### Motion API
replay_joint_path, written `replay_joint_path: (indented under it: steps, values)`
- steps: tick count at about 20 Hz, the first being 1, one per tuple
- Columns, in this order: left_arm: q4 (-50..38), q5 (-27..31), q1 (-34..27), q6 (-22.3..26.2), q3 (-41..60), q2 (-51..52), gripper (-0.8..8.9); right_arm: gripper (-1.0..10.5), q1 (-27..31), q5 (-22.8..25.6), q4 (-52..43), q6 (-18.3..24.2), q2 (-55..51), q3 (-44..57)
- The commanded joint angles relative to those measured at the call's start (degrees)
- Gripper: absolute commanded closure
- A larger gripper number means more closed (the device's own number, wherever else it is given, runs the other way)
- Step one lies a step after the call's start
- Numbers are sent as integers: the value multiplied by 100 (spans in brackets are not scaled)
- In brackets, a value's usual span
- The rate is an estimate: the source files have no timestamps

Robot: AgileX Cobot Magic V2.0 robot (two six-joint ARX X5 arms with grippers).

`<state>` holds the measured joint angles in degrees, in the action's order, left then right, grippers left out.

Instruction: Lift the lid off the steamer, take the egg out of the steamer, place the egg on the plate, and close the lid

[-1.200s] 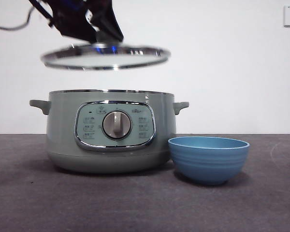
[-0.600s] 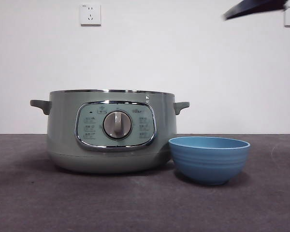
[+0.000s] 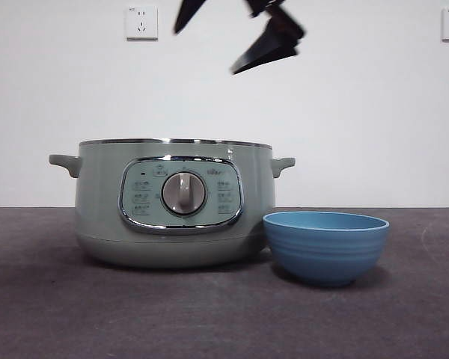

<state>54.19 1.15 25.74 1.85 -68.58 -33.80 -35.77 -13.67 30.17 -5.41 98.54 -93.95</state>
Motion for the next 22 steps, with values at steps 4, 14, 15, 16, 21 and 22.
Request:
replay_joint_path:
  steps: [4, 14, 15, 16, 21, 22]
  values:
    - [-101, 37, 15, -55, -120, 66, 826, 379, -339, 546, 164, 269, 1453, -1027]
    - [-90, 28, 15, -28, -120, 66, 826, 380, -402, 826, 192, 356, 2374, -1108]
    - [-90, 31, 15, -28, -120, 66, 826, 380, -404, 824, 232, 356, 2417, -1108]
    - [-90, 31, 15, -28, -120, 66, 826, 380, -407, 824, 286, 356, 2450, -1108]
    - [-94, 31, 15, -26, -120, 66, 826, 381, -411, 835, 595, 361, 2599, -1108]
    - [-94, 28, 15, -26, -120, 66, 826, 384, -411, 892, 645, 363, 2610, -1108]
